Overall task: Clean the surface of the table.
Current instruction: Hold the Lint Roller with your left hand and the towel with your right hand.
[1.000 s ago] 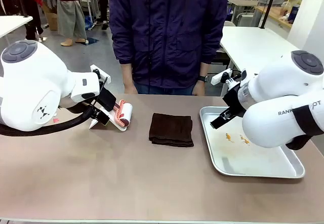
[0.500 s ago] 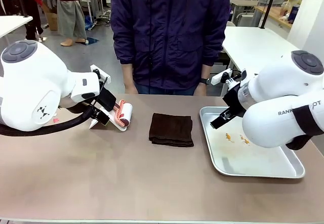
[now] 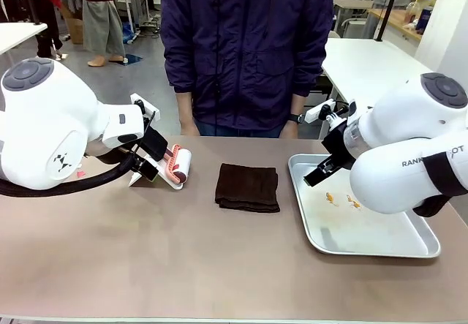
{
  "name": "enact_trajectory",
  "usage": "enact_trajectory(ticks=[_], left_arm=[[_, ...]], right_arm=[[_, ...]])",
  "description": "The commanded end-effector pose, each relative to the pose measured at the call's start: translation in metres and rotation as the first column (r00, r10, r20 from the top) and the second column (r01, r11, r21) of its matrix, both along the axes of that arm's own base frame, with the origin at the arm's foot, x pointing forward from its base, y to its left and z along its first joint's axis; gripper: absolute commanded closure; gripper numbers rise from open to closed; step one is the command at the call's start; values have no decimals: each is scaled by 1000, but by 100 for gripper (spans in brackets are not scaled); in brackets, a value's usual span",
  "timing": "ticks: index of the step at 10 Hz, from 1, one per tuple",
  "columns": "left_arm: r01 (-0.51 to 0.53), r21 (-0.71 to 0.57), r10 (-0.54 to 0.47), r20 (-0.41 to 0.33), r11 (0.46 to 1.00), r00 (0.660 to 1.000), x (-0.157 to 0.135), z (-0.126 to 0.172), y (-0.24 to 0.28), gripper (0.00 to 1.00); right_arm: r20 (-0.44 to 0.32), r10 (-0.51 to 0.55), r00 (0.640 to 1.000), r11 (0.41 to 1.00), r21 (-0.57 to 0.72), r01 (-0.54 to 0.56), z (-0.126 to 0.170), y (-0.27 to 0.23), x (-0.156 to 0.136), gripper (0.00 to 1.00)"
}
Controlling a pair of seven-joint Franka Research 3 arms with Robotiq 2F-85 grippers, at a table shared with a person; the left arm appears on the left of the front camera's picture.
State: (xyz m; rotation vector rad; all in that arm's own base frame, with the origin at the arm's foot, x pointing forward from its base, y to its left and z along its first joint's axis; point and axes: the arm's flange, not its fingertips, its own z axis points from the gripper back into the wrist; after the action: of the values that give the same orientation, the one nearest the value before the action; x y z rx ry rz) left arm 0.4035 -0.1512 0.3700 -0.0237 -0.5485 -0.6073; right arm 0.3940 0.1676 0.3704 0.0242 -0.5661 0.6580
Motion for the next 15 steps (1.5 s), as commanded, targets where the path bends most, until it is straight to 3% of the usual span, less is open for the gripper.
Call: enact_trajectory(ticks=[1, 6, 7, 9, 10, 11, 12, 13, 15], left_arm=[[1, 0, -1, 0, 1000, 1000, 0, 0, 0, 0], [1, 0, -1, 0, 1000, 1000, 0, 0, 0, 0], [0, 0, 0, 0, 1000, 1000, 0, 0, 0, 0], [-11, -59, 6, -91, 998, 996, -16, 23, 5, 0], [-56, -80, 44, -142, 995, 989, -25, 39, 7, 0], [-168, -73, 149, -222, 983, 964, -33, 55, 11, 0], [-176, -117, 142, -252, 978, 957, -44, 70, 15, 0], [-192, -180, 137, -281, 965, 950, -53, 86, 24, 0], [-183, -410, 50, -313, 894, 948, -69, 119, 64, 0]], right_arm=[[0, 0, 1000, 1000, 1, 0, 0, 0, 0, 0], [0, 0, 1000, 1000, 0, 0, 0, 0, 0, 0], [-44, -7, 999, 1000, 0, 7, 2, -1, -3, 0], [-145, -50, 988, 997, 47, 57, 15, -6, -13, 0], [-209, -95, 973, 990, 80, 114, 27, -11, -20, 0], [-293, -153, 944, 974, 118, 195, 40, -19, -26, 0], [-355, -188, 916, 948, 178, 263, 52, -29, -32, 0], [-410, -191, 892, 920, 241, 308, 63, -41, -40, 0], [-482, -65, 874, 829, 461, 316, 82, -79, -66, 0]])
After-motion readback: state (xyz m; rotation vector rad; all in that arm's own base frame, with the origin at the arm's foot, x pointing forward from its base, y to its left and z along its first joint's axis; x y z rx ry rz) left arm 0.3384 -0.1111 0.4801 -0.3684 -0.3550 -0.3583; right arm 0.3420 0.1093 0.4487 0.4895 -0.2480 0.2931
